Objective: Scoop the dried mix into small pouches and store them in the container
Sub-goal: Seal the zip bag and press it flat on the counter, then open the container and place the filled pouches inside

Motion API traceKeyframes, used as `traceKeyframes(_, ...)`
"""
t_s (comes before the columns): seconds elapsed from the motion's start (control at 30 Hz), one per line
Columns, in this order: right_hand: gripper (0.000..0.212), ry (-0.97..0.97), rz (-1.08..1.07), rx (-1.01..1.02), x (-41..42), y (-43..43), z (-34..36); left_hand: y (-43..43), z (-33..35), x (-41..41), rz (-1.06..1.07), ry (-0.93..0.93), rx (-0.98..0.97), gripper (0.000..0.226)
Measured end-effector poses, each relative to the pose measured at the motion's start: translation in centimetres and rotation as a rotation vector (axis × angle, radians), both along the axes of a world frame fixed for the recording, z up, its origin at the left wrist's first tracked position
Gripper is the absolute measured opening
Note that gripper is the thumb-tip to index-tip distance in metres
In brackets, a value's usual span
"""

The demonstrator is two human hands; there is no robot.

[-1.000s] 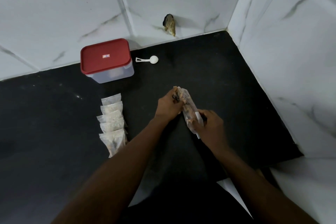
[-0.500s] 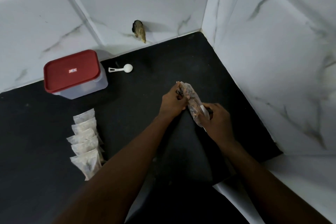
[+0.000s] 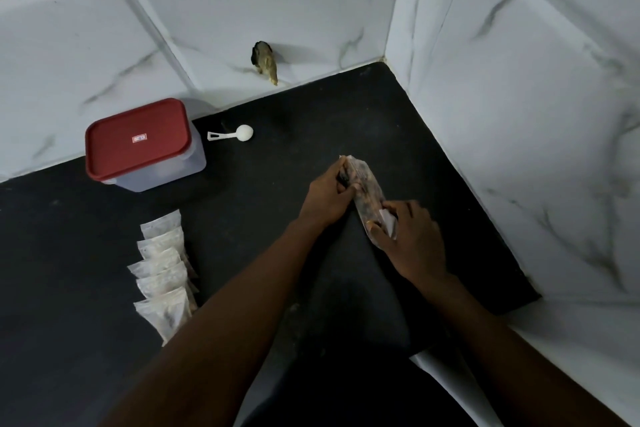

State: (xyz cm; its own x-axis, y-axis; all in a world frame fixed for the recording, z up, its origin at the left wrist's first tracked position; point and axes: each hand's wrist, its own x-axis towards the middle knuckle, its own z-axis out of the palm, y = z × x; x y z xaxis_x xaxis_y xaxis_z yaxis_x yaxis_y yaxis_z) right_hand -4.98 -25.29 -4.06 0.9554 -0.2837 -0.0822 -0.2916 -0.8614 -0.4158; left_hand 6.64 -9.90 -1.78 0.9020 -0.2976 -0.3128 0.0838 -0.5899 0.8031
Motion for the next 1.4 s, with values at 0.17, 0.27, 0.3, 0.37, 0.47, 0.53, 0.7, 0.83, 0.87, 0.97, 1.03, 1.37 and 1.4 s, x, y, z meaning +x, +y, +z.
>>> traceKeyframes(0.17, 0.050, -0.138, 0.005, -0.052, 0.7, 1.2, 1.5, 1.1, 1.5, -0.6, 0.056, -0.033, -0.024, 0.047)
traceKeyframes(0.27, 0.048, -0.194, 0.078, -0.035, 1.8, 3.4, 2.8, 2.9, 2.0, -0.7, 0.056, -0.028, 0.031, 0.045)
traceKeyframes(0.3, 0.048, -0.195, 0.113, -0.007, 2.0, 4.2, 3.0, 3.7, 2.1, -0.8, 0.055, -0.030, 0.053, 0.045)
traceKeyframes(0.37, 0.049, -0.215, 0.179, 0.066, 2.7, 6.1, 3.4, 5.7, 2.5, -0.9, 0.067, -0.049, 0.088, 0.043)
traceKeyframes(0.47, 0.049, -0.202, 0.257, 0.155, 3.9, 9.2, 4.0, 9.6, 3.4, -1.2, 0.117, -0.071, 0.108, 0.040)
traceKeyframes(0.53, 0.050, -0.208, 0.320, 0.157, 4.9, 11.5, 4.4, 12.4, 3.9, -1.4, 0.166, -0.089, 0.112, 0.040)
traceKeyframes(0.7, 0.057, -0.209, 0.437, 0.133, 7.9, 17.7, 5.5, 18.8, 4.5, -1.6, 0.267, -0.145, 0.160, 0.042)
traceKeyframes(0.83, 0.065, -0.163, 0.483, 0.099, 10.2, 21.7, 5.6, 22.9, 4.7, -1.4, 0.271, -0.182, 0.249, 0.049)
traceKeyframes(0.87, 0.066, -0.148, 0.498, 0.072, 10.8, 22.7, 5.6, 24.0, 4.7, -1.4, 0.273, -0.201, 0.295, 0.050)
traceKeyframes(0.97, 0.071, -0.106, 0.518, 0.014, 12.6, 25.1, 5.7, 26.8, 4.5, -1.3, 0.261, -0.301, 0.462, 0.051)
traceKeyframes(1.03, 0.075, -0.086, 0.517, -0.007, 13.7, 26.2, 5.7, 28.4, 4.4, -1.3, 0.254, -0.392, 0.587, 0.053)
traceKeyframes(1.37, 0.063, -0.135, 0.293, 0.152, 19.1, 29.3, 6.3, 34.9, 3.5, 3.1, 0.459, -0.408, 0.486, 0.075)
traceKeyframes(1.4, 0.059, -0.136, 0.244, 0.191, 19.7, 29.5, 6.2, 35.2, 3.5, 3.8, 0.497, -0.363, 0.430, 0.076)
